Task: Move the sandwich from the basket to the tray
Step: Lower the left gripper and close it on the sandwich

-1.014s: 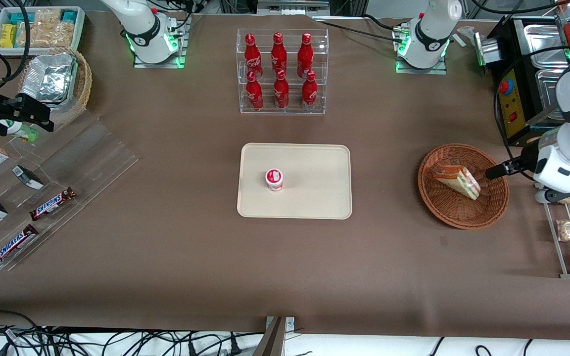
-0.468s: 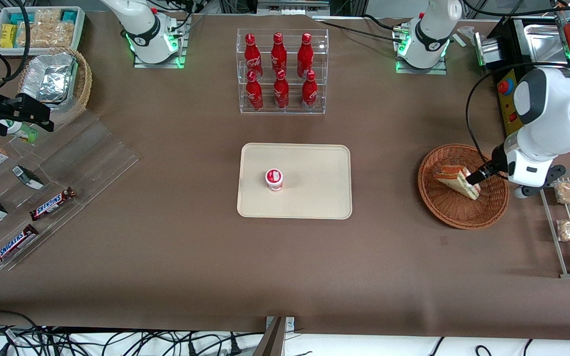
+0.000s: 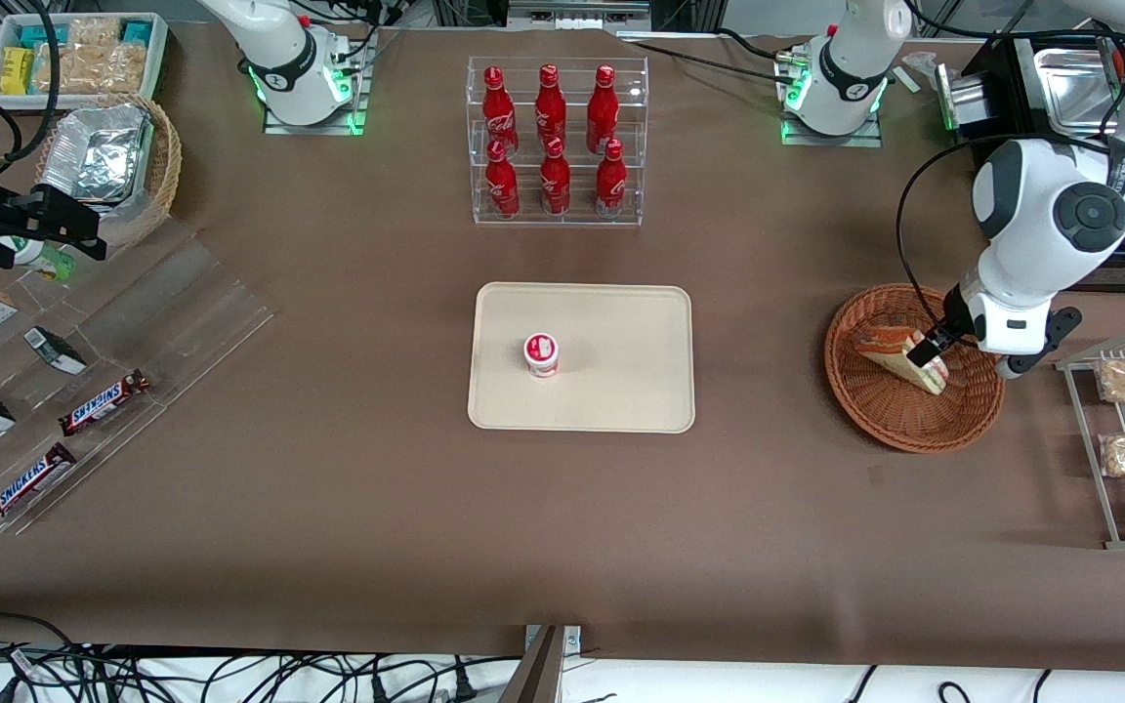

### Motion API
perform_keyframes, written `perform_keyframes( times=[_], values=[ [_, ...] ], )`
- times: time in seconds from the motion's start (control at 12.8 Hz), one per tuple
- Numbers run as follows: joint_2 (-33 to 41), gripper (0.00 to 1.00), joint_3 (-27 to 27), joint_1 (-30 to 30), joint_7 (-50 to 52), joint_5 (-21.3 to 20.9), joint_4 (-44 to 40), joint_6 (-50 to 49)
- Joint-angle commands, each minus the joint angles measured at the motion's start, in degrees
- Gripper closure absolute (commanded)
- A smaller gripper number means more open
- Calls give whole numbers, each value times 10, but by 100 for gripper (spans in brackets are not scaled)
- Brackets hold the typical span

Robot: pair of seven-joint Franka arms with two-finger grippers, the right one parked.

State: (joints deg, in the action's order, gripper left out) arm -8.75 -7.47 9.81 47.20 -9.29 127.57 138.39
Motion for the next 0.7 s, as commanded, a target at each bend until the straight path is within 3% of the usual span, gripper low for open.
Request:
perform_keyframes(
  times=[0.0,0.31,0.62],
  values=[
    [-10,0,-4,2,67,-20,8,35],
    [-35,0,-3,2,114,-30,8,57],
    [-66,0,-5,1,205,-105,8,77]
  ],
)
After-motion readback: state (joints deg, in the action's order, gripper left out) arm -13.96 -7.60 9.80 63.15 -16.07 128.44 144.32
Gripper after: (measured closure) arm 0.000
